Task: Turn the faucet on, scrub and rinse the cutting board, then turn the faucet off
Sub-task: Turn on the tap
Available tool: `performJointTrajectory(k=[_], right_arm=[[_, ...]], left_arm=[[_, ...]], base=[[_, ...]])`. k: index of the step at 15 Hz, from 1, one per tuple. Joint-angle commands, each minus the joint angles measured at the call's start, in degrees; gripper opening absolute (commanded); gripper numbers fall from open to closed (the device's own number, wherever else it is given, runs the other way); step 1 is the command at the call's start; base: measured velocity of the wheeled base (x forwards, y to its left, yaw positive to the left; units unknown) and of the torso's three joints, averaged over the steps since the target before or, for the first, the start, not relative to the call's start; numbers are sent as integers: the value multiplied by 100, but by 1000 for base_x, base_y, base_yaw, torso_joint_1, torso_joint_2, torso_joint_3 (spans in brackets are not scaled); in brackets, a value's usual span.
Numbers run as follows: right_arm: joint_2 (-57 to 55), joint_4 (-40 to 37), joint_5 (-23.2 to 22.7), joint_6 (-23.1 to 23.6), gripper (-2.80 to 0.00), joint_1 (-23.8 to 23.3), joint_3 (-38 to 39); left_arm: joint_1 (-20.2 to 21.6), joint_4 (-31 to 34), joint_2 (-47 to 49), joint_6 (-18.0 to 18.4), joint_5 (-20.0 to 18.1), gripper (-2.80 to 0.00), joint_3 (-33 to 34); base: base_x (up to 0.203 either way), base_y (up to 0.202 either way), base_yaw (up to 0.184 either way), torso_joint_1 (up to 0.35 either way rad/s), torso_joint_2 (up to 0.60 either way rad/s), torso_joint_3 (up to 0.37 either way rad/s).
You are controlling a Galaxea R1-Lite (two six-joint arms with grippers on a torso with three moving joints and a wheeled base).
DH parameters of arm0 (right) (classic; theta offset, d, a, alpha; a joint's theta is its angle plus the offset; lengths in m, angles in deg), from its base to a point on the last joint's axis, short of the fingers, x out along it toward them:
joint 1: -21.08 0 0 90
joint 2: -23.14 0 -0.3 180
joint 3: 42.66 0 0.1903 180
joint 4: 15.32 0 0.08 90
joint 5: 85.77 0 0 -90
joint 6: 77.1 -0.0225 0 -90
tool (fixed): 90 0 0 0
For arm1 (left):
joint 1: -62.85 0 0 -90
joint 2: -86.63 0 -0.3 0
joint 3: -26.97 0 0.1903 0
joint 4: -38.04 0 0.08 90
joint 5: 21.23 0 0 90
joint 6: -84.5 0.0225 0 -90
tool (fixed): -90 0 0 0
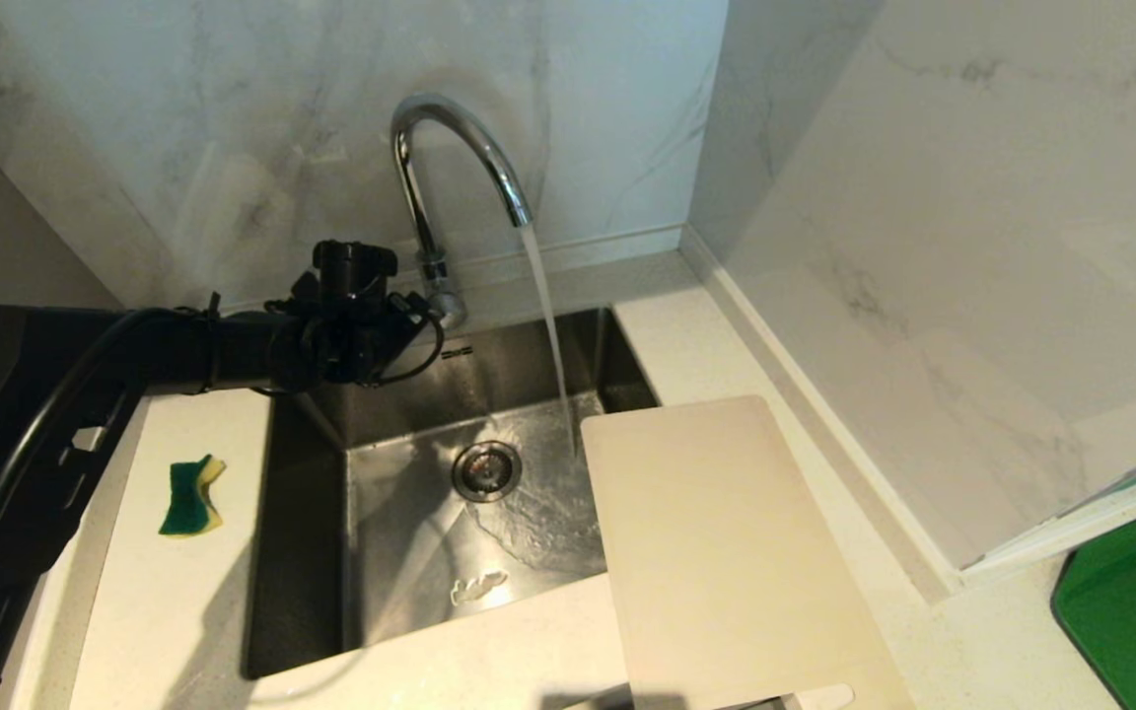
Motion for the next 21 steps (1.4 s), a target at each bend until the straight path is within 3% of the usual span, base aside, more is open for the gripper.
performJointTrajectory(k=[1, 9, 14, 17, 21], right_arm=[[-9, 1, -2, -2, -280, 2, 9], [-9, 1, -2, -5, -280, 2, 9], [-9, 4, -2, 1, -280, 2, 3], [-9, 1, -2, -3, -280, 2, 9], [-9, 1, -2, -5, -280, 2, 9]], left_arm=[[-1, -22, 0, -34, 21, 0, 0], [-113, -190, -430, 218, 103, 0, 9], [-316, -793, -636, 1110, 655, 0, 9], [-292, -568, -1048, 1190, 643, 0, 72], [-171, 214, -1804, 1453, 613, 0, 228]], base=[[0, 0, 0, 0, 0, 0], [0, 0, 0, 0, 0, 0], [0, 0, 0, 0, 0, 0], [0, 0, 0, 0, 0, 0], [0, 0, 0, 0, 0, 0]])
